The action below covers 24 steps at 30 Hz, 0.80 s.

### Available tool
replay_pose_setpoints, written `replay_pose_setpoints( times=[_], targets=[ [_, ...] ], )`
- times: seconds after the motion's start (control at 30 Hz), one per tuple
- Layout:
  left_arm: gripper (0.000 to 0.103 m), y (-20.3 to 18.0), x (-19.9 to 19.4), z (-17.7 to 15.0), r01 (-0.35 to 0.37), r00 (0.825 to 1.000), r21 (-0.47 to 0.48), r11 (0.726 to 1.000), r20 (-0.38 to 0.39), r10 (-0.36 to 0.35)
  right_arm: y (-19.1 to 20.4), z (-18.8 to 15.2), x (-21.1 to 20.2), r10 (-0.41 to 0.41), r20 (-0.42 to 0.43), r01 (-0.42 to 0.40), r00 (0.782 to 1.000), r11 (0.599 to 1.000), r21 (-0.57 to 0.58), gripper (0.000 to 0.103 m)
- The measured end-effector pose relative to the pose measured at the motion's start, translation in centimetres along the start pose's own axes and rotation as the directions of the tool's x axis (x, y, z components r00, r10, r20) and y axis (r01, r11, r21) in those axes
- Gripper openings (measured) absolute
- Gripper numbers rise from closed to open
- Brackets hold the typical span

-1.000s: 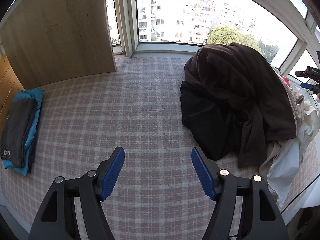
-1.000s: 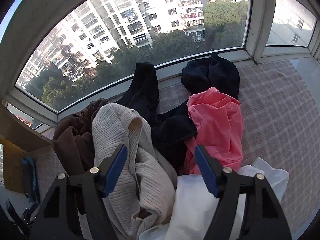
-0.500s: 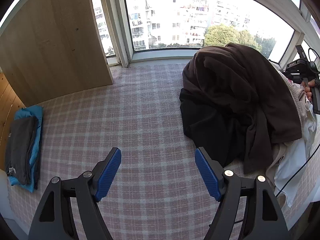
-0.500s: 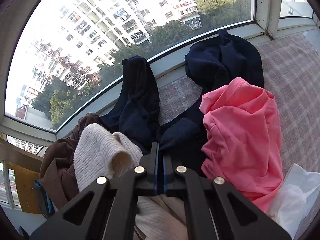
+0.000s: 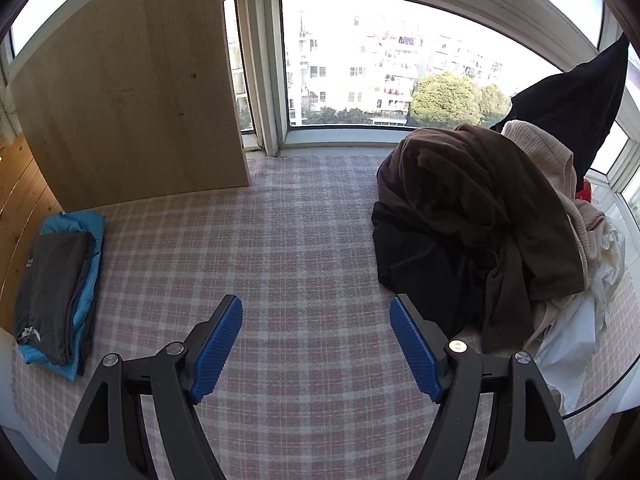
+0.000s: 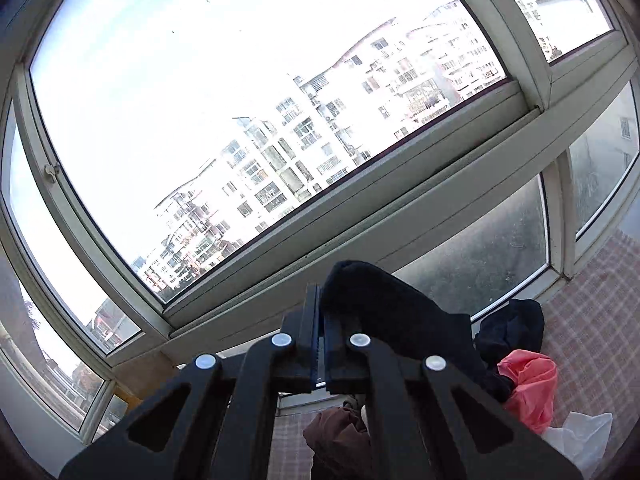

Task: Fold clothes
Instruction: 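Lift the navy garment up out of the heap with the right tool, then lay the navy garment flat on the mat and open the right tool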

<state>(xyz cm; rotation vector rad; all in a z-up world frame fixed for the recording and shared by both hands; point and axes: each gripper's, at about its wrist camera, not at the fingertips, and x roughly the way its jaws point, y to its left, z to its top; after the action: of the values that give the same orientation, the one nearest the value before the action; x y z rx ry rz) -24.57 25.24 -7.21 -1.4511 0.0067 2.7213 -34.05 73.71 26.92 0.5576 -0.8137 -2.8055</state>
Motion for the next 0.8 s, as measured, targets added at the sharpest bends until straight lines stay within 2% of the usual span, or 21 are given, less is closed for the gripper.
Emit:
replay_pose_setpoints(
  times=[0.13,0.2,0.3,0.43,0.5,0.57,0.6,0.63,0.67,0.7,0.8],
  targets=[
    [0.074,1.1,-2.2,-0.9,0.023,0.999,0.002,1.0,0.041,-0.023,9.9,3.1,-5.7,0.019,0.065,-0.01,0.998,0.99,-0.14,0.001],
    [0.075,1.7,-3.2,-1.1,0.039,0.997,0.013,0.999,0.061,-0.04,15.5,3.5,-8.6,0.032,0.09,-0.011,0.995,0.974,-0.227,0.001],
    [0.075,3.2,-4.8,-1.5,0.056,0.994,0.014,0.998,0.095,-0.057,23.8,3.0,-12.0,0.069,0.078,-0.042,0.995,0.953,-0.302,0.001],
    [0.075,6.0,-7.1,-2.2,0.085,0.986,0.006,0.996,0.144,-0.085,33.5,0.0,-14.0,0.094,0.053,-0.063,0.994,0.904,-0.423,0.001],
    [0.075,7.9,-8.4,-2.8,0.088,0.982,0.004,0.996,0.168,-0.087,37.1,-2.3,-13.3,0.112,0.009,-0.096,0.994,0.891,-0.443,0.001],
    [0.075,9.7,-9.5,-3.5,0.08,0.979,-0.003,0.997,0.187,-0.078,39.8,-5.3,-11.1,0.111,-0.073,-0.132,0.991,0.881,-0.455,0.002],
    [0.075,10.9,-10.0,-4.1,0.072,0.979,-0.01,0.997,0.193,-0.069,40.8,-7.3,-9.1,0.107,-0.147,-0.163,0.983,0.877,-0.452,0.004],
    [0.075,12.1,-10.5,-4.7,0.065,0.978,-0.017,0.998,0.198,-0.06,41.1,-9.9,-6.4,0.099,-0.246,-0.202,0.964,0.877,-0.437,0.024],
    [0.075,13.3,-10.8,-5.3,0.056,0.98,-0.025,0.998,0.193,-0.05,41.2,-12.7,-3.6,0.09,-0.348,-0.239,0.933,0.878,-0.415,0.044],
    [0.075,14.5,-11.1,-5.9,0.046,0.981,-0.033,0.998,0.187,-0.039,40.8,-16.0,-1.0,0.057,-0.418,-0.247,0.907,0.875,-0.416,0.071],
    [0.075,17.6,-11.2,-7.8,0.003,0.987,-0.027,1.0,0.159,0.001,38.1,-25.8,4.9,-0.1,-0.532,-0.213,0.841,0.842,-0.495,0.072]
  ],
)
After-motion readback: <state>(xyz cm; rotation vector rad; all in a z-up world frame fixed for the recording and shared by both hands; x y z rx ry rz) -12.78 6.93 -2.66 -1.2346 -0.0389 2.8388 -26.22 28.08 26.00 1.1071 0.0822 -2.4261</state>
